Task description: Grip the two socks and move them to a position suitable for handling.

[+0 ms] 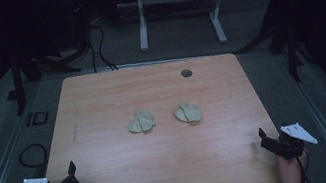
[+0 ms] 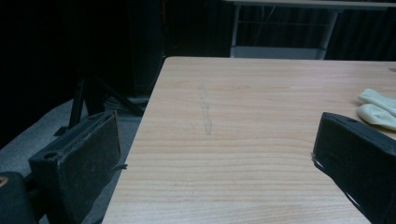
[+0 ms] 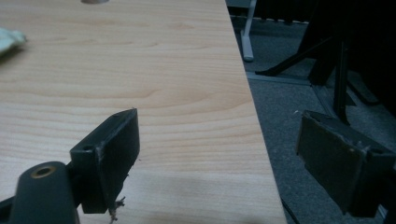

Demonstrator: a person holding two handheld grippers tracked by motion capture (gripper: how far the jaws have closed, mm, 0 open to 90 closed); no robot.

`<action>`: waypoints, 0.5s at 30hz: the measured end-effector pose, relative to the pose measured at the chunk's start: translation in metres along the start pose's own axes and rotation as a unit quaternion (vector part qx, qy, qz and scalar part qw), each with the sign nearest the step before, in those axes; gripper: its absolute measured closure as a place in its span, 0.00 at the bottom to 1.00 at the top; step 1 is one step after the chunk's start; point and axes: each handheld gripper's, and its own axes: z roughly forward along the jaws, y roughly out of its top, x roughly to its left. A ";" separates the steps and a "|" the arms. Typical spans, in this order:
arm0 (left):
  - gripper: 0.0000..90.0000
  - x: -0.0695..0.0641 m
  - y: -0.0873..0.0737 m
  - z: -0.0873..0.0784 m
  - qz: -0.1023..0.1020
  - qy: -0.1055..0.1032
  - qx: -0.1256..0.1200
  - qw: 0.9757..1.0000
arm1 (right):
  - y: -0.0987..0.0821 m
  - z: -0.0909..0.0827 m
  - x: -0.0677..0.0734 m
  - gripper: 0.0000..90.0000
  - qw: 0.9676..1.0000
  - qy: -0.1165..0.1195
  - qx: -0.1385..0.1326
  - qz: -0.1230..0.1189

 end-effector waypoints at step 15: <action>0.02 0.004 0.000 -0.001 -0.039 0.002 -0.013 0.999 | 0.011 0.008 0.003 0.15 0.997 0.062 0.049 0.001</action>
